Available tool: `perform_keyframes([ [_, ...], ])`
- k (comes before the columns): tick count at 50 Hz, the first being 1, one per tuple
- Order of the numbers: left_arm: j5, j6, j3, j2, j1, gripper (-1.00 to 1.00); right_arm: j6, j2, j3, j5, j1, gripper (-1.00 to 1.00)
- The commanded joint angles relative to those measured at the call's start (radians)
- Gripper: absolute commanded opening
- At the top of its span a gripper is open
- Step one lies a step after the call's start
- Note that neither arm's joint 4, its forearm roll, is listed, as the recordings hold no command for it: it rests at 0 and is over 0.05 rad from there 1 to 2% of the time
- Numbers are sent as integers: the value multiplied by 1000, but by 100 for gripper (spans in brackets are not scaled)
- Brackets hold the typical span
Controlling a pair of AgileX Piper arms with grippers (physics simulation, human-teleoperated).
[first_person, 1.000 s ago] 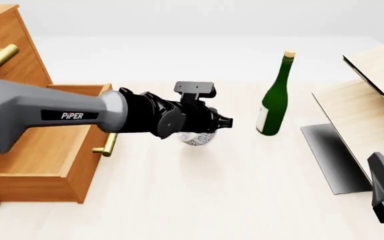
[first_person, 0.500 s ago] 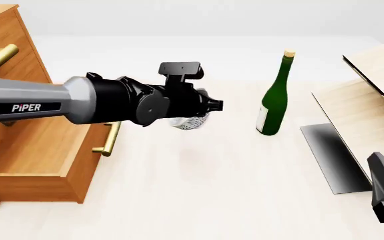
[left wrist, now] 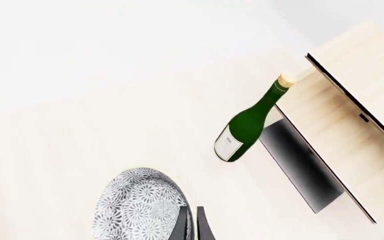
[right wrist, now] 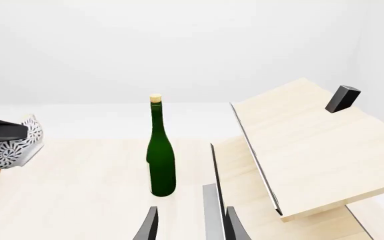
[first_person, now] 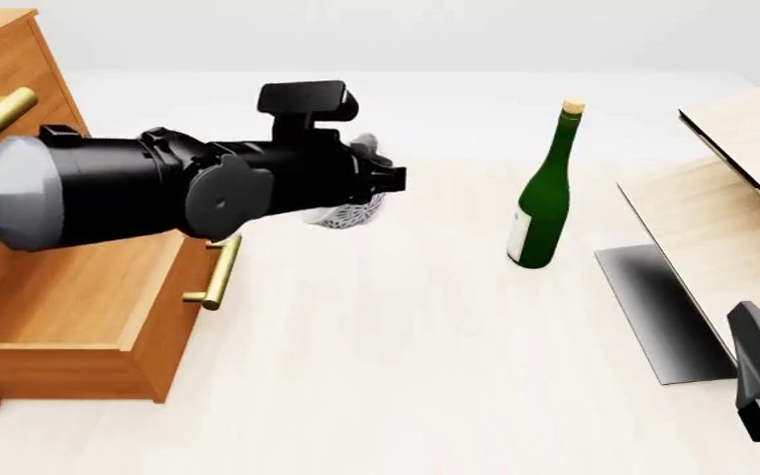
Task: Put the bowl in the bottom drawer of the cabinet.
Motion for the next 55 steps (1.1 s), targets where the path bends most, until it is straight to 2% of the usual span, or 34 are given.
perform_keyframes([
  [1, 21, 24, 23, -100, 9, -100, 0, 0, 0, 0, 0, 100],
  [5, 14, 29, 39, -127, 13, -100, 0, 0, 0, 0, 0, 100],
  [6, -40, 30, 77, -118, 17, -100, 0, 0, 0, 0, 0, 100],
  [8, -46, 30, 87, -126, 20, -100, 0, 0, 0, 0, 0, 100],
  [11, 10, 32, 60, -160, 31, -100, 0, 0, 0, 0, 0, 100],
  [20, 8, 41, 92, -213, 71, -100, 0, 0, 0, 0, 0, 100],
  [22, -47, 43, 141, -212, 83, -100, 0, 0, 0, 0, 0, 100],
  [24, 10, 43, 110, -238, 93, -100, 0, 0, 0, 0, 0, 100],
  [38, 9, 49, 161, -327, 161, -100, 0, 0, 0, 0, 0, 100],
  [54, -6, 14, 228, -377, 240, -100, 0, 0, 0, 0, 0, 100],
  [55, -48, 4, 261, -362, 243, -100, 0, 0, 0, 0, 0, 100],
])
